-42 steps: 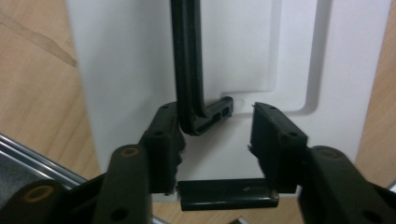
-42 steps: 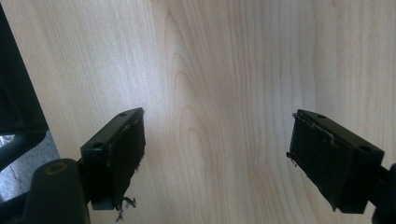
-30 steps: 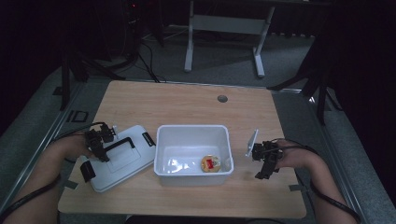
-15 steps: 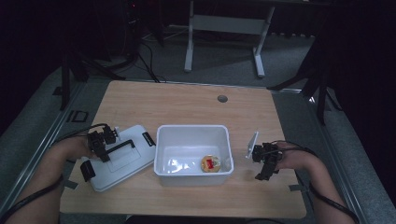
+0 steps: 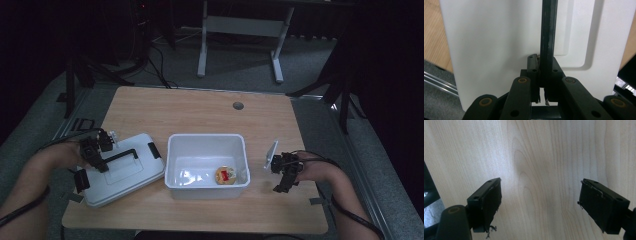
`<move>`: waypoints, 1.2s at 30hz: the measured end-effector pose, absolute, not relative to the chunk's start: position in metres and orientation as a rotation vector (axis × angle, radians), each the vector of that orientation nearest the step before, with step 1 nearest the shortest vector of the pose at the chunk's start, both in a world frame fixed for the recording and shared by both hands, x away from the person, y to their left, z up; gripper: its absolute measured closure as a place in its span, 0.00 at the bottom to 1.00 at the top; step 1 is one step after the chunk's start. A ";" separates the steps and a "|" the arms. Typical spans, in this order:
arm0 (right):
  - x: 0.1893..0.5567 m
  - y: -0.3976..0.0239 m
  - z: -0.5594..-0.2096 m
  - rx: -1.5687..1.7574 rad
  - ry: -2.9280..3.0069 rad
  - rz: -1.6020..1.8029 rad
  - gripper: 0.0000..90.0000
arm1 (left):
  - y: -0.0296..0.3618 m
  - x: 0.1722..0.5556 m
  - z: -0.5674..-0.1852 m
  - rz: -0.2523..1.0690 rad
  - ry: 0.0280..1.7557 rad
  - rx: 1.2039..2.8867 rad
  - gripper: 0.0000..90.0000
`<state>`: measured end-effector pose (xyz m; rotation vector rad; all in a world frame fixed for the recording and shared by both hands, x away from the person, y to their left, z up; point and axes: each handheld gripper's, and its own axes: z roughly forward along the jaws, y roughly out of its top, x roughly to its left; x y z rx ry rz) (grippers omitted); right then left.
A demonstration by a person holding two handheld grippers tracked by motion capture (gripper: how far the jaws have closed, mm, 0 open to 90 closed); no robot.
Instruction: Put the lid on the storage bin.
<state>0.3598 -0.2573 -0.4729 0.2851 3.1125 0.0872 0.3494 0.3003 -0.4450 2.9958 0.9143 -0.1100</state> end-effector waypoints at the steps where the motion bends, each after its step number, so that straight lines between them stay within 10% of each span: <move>1: 0.360 -0.258 -0.473 0.286 3.114 0.093 0.20 | 0.301 0.348 -0.441 -0.105 0.912 3.001 0.93; 36: 0.361 -0.257 -0.472 0.279 3.118 0.089 0.19 | 0.267 0.326 -0.322 0.102 0.707 3.031 0.93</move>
